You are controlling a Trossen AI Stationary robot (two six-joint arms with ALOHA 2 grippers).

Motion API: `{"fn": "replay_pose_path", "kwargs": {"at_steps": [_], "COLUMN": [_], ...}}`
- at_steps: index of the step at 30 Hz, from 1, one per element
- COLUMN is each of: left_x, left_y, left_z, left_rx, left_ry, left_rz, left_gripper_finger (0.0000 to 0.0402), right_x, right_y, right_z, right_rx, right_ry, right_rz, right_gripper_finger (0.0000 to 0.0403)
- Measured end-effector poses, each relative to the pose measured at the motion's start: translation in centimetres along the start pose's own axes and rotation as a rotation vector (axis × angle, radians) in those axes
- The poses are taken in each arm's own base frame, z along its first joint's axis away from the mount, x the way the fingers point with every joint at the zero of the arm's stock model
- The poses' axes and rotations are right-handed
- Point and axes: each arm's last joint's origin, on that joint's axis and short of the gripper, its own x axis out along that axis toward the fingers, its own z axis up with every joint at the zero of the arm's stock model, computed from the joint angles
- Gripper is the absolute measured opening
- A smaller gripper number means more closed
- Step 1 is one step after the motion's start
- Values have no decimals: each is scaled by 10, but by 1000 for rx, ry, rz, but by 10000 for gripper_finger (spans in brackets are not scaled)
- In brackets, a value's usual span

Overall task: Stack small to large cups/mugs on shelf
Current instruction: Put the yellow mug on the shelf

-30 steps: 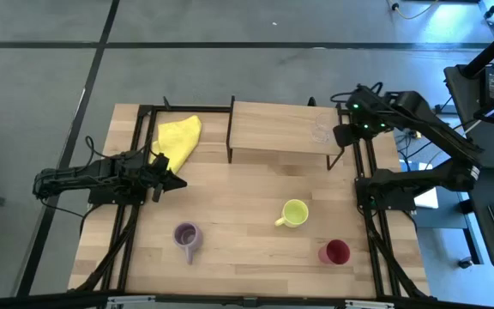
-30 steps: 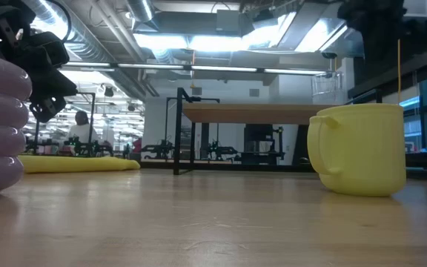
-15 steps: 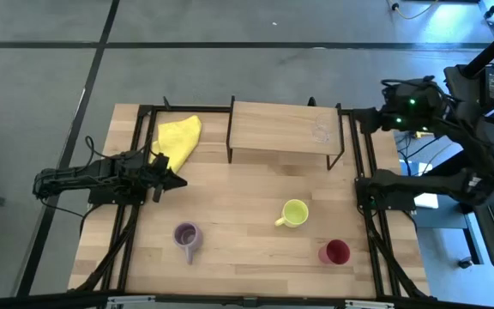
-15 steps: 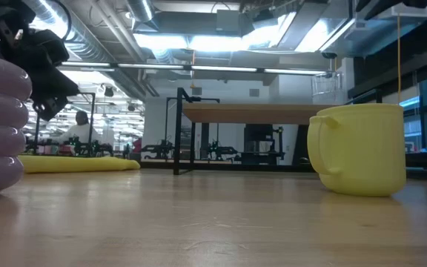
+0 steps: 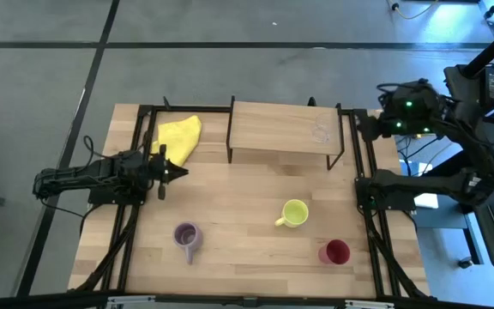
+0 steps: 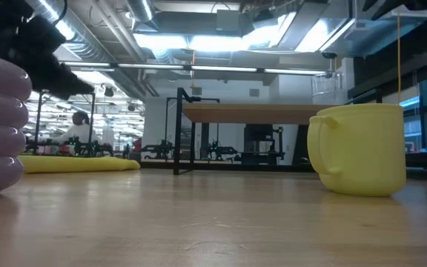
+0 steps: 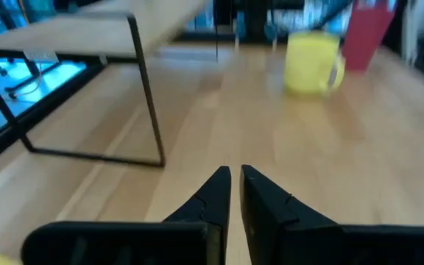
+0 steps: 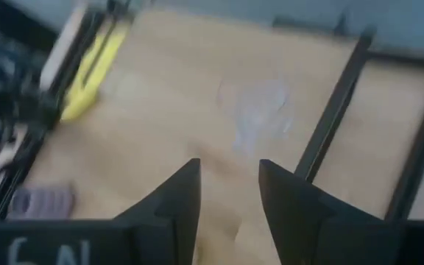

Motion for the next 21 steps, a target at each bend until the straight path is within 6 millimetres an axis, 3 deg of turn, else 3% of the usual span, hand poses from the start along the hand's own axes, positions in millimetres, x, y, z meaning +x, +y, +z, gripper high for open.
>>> {"fn": "replay_pose_path", "kwargs": {"at_steps": [8, 12, 21], "left_x": [-2, -6, -12], "left_y": [0, 0, 0], "left_z": [20, 33, 47], "left_rx": [-252, -474, -560], "left_ry": [-210, -344, -501], "left_rz": [-28, -81, -133], "left_gripper_finger": [27, 27, 27], "right_x": [39, 57, 79], "right_y": [-4, -2, 0], "right_z": [-21, -26, -39], "right_rx": [68, 41, 15], "right_ry": [382, 414, 492], "right_rz": [21, 41, 68], "right_gripper_finger": [139, 139, 139]}}
